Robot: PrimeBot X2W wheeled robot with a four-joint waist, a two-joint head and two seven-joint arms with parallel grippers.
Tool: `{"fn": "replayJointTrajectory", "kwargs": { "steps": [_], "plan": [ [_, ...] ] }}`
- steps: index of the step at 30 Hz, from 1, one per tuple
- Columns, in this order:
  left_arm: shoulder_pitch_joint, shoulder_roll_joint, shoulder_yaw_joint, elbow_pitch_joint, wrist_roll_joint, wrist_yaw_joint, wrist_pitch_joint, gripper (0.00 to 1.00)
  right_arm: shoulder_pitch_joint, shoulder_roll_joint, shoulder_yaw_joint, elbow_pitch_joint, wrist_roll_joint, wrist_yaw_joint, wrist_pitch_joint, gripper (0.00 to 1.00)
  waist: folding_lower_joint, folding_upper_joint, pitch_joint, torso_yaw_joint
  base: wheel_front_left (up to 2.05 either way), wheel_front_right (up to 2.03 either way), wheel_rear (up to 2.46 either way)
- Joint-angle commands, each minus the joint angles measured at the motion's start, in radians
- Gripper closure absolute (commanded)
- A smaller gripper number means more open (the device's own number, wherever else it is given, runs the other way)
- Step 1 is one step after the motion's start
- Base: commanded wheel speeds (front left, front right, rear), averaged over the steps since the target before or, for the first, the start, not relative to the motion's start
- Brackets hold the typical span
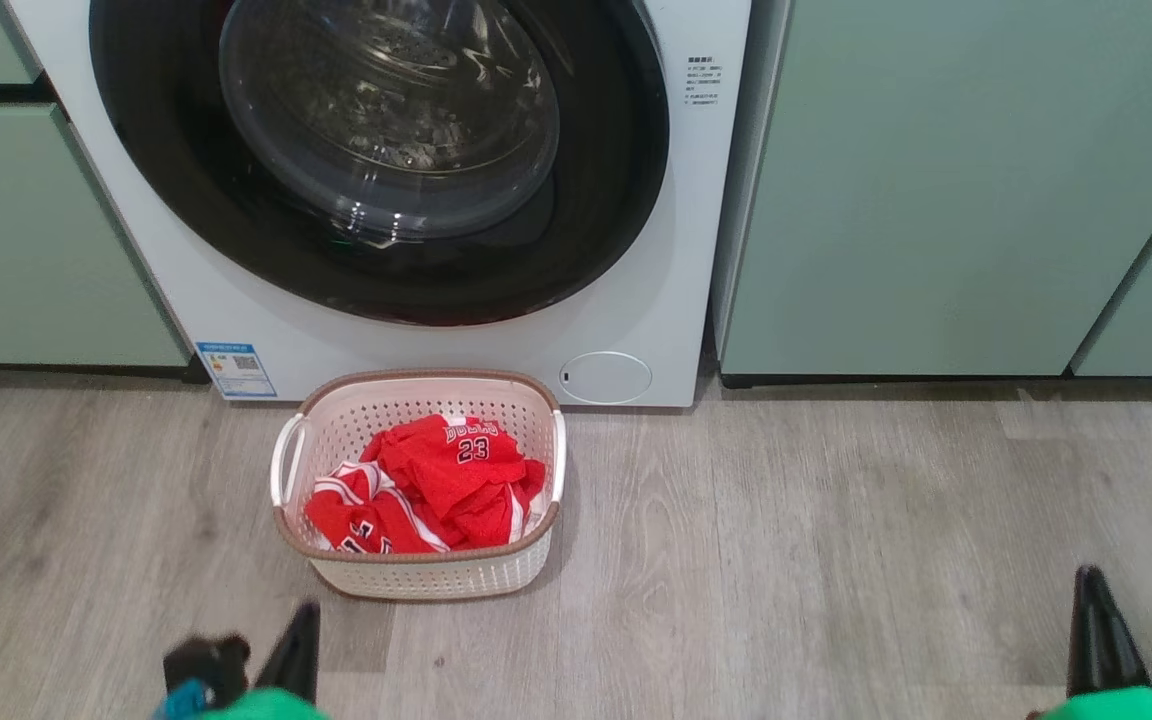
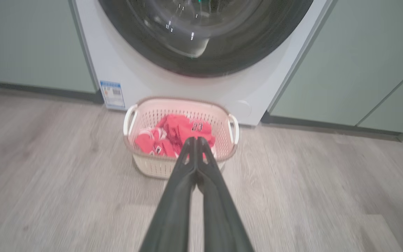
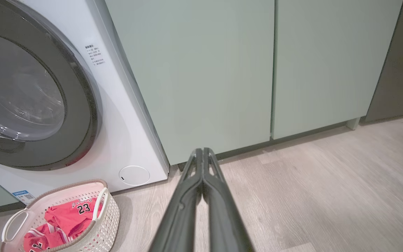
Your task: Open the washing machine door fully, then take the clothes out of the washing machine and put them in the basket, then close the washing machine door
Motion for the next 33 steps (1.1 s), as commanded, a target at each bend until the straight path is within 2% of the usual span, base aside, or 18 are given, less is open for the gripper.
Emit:
{"fn": "replayJointTrajectory", "kwargs": {
  "steps": [1, 33],
  "plan": [
    [-0.025, 0.003, 0.004, -0.017, -0.012, 0.0, 0.005, 1.0, -0.011, -0.002, -0.002, -0.017, 0.012, 0.0, 0.005, 1.0, 0.0, -0.0001, 0.001, 0.0, 0.0, 0.0, 0.0],
    [-0.038, -0.006, 0.035, -0.106, -0.356, 0.0, 0.098, 1.0, -0.053, -0.006, 0.015, -0.038, 0.359, 0.0, 0.098, 1.0, 0.0, -0.0001, 0.021, 0.004, 0.0, 0.0, 0.0]
  ]
}}
